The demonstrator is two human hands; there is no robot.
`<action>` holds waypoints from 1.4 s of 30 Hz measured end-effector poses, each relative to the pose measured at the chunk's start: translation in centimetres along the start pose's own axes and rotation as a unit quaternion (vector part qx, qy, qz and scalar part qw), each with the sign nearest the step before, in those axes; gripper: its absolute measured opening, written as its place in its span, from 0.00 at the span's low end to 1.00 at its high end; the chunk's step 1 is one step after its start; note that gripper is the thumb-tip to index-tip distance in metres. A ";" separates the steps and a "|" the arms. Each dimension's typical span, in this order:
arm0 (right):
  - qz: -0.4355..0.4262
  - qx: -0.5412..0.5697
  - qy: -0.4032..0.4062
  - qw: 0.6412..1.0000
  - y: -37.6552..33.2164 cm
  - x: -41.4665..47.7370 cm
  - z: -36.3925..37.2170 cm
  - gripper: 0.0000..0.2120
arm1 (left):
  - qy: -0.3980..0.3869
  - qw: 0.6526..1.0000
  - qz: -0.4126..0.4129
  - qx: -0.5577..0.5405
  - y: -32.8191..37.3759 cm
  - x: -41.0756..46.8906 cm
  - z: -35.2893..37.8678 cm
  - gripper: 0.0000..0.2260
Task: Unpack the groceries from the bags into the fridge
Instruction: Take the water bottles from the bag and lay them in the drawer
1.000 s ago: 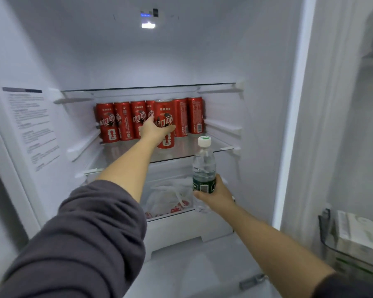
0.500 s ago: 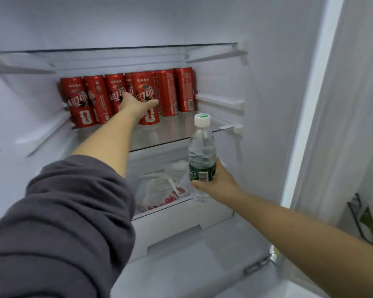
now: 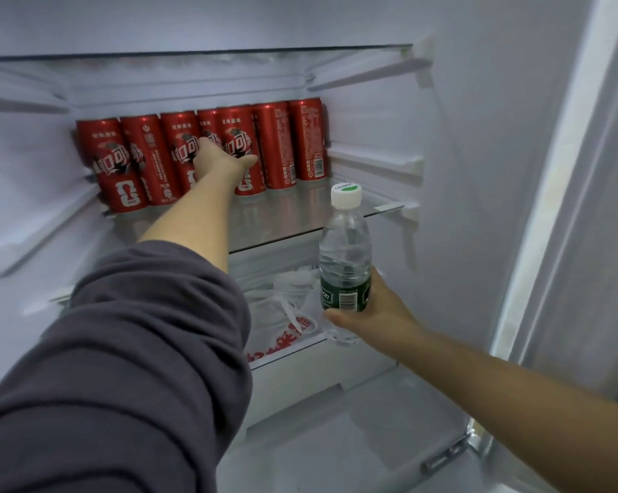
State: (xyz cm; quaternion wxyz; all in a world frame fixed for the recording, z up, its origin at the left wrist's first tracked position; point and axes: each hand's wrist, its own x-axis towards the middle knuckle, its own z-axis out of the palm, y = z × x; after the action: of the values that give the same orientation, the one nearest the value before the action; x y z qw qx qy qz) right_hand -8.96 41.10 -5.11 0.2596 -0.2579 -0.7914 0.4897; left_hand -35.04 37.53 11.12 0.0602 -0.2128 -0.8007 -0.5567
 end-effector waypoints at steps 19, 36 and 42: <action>-0.001 0.001 0.002 1.000 0.0 0.1 0.0 0.32 | 0.005 0.994 -0.008 0.112 1.6 -5.3 -0.2 0.45; -0.001 0.030 0.029 0.999 -1.5 -1.2 0.0 0.32 | 0.010 0.986 0.156 0.052 -12.8 -28.0 -2.6 0.10; -0.039 0.145 0.035 0.988 -3.6 -3.3 1.5 0.23 | -0.091 0.987 0.123 0.050 -13.7 -28.1 -1.8 0.30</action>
State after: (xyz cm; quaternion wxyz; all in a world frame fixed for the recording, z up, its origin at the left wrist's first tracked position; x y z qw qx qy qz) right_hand -8.06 36.60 -2.96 0.3405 -0.2032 -0.7118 0.5797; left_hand -15.52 24.19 -9.40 0.0655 -0.3562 -0.7977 -0.4822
